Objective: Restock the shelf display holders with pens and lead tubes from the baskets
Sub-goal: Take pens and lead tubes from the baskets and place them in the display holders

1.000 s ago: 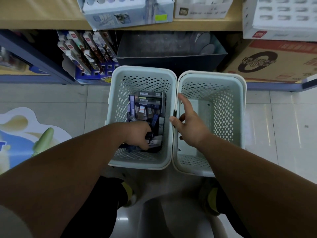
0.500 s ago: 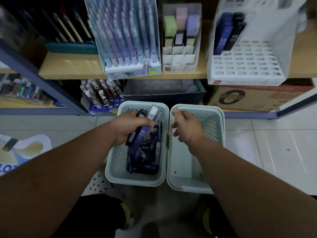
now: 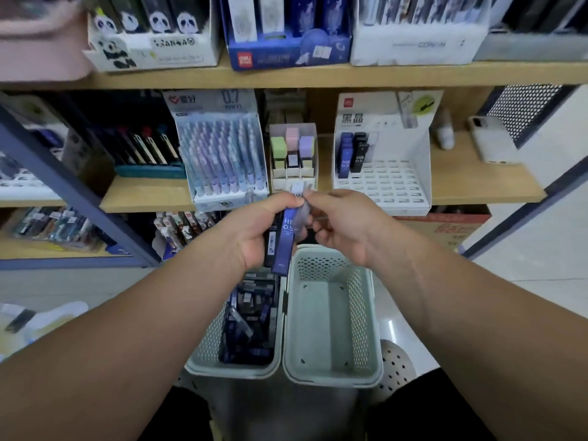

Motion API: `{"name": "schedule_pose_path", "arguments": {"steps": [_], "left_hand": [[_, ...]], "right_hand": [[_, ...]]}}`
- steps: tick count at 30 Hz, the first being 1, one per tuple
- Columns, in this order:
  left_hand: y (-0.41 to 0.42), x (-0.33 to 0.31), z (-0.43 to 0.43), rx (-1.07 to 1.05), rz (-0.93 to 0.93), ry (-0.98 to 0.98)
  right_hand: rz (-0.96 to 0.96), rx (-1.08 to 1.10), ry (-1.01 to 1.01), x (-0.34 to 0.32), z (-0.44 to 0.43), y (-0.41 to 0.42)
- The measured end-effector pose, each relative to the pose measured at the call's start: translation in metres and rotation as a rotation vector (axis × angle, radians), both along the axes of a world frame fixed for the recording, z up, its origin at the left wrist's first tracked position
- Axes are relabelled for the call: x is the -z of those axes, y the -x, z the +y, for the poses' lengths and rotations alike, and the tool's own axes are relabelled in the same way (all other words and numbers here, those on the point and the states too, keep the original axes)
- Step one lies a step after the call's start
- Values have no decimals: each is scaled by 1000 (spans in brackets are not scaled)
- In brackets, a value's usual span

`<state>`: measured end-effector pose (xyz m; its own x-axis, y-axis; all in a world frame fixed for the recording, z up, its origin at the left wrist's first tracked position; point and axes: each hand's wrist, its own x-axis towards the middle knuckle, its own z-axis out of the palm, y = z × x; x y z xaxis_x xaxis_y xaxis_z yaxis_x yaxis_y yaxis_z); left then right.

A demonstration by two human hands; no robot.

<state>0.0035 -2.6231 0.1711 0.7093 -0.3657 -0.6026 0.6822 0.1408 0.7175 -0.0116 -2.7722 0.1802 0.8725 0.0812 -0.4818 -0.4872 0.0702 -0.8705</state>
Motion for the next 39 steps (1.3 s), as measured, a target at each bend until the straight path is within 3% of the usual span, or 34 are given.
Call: {"name": "schedule_pose_path", "arguments": {"steps": [5,11,17,22,30,39], "left_hand": [[3,-38,-18,-49,33,7],[3,-53,-23,-125,78,-123],[-9,-33,-31,-252,63,-66],[-23,-14,-59,-292,65,21],[-57,-2,-73,-319,71,-11],[-59,13,-75,-283,94,-25]], "right_hand": [[-9,54,-161,-23,-22,-3],[6,232,-325,-20,-31,-18],[-158,263,-13,-15,-64,-45],[-294,161,278,0,-98,-72],[-560,326,656,19,-148,-115],[-692,188,780,35,-150,-128]]}}
